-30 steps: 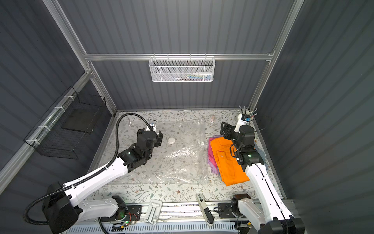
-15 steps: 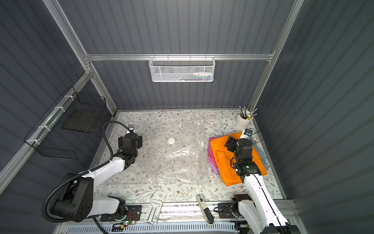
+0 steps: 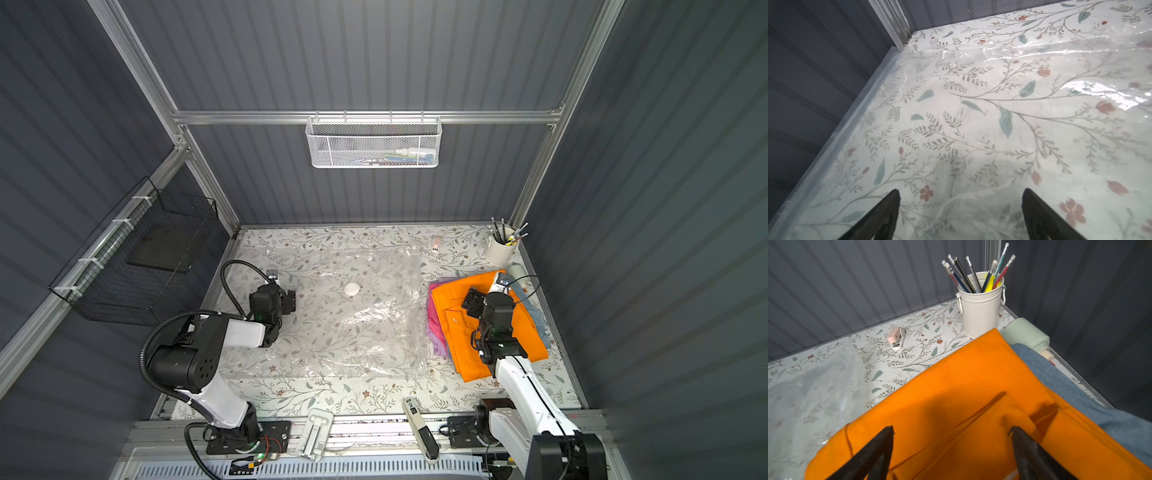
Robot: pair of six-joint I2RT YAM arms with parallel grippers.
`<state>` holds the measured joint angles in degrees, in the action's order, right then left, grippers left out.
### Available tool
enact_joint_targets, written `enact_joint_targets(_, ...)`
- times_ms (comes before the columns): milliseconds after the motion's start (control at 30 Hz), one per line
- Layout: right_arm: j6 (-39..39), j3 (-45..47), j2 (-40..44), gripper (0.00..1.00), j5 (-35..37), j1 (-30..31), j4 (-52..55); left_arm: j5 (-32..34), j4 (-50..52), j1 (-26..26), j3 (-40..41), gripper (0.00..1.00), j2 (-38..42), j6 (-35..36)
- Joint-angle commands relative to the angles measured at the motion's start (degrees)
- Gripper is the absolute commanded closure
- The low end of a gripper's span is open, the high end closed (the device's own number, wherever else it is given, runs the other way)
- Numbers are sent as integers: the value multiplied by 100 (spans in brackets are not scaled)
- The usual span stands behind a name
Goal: Take the trousers out of the vacuum bag
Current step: Reset both arms
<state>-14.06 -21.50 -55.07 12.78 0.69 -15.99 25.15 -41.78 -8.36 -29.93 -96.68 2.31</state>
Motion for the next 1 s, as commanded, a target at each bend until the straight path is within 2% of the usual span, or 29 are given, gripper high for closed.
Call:
enact_joint_targets(0, 237, 135, -424, 9, 113, -58, -1102, -444, -535, 175, 113, 6, 13, -265)
enact_joint_targets(100, 452, 138, -1143, 9, 220, -69, -1837, -620, -1251, 247, 351, 0, -211, -231)
enact_joint_targets(167, 514, 166, -1535, 8, 258, -77, -2323, -608, -956, 247, 291, 0, -133, -270)
enact_joint_targets(233, 698, 159, -1864, 8, 195, -86, -2713, -608, -1158, 243, 338, 0, -183, -250)
enact_joint_targets(300, 836, 71, -1882, 7, 43, -82, -2568, -604, -1054, 246, 322, 0, -158, -266)
enact_joint_targets(400, 1055, 324, -2129, 4, -53, -107, -3511, -592, -1088, 247, 325, 0, -159, -268)
enact_joint_targets(467, 1008, 347, -2347, 3, -177, -169, -3693, -595, -1094, 247, 322, 0, -166, -273)
enact_joint_targets(567, 1014, 499, -2931, 1, -179, -181, -4563, -592, -1091, 247, 330, 0, -165, -266)
enact_joint_targets(667, 893, 321, -2750, 1, -314, -282, -3872, -599, -1104, 252, 343, 0, -165, -266)
enact_joint_targets(733, 912, 433, -2931, 1, -355, -305, -4416, -597, -1104, 247, 339, 0, -167, -266)
enact_joint_targets(800, 880, 368, -2817, 1, -370, -315, -4074, -590, -1104, 247, 339, 0, -163, -266)
enact_joint_targets(967, 901, 395, -2872, 1, -369, -315, -4222, -595, -1104, 247, 339, 0, -166, -266)
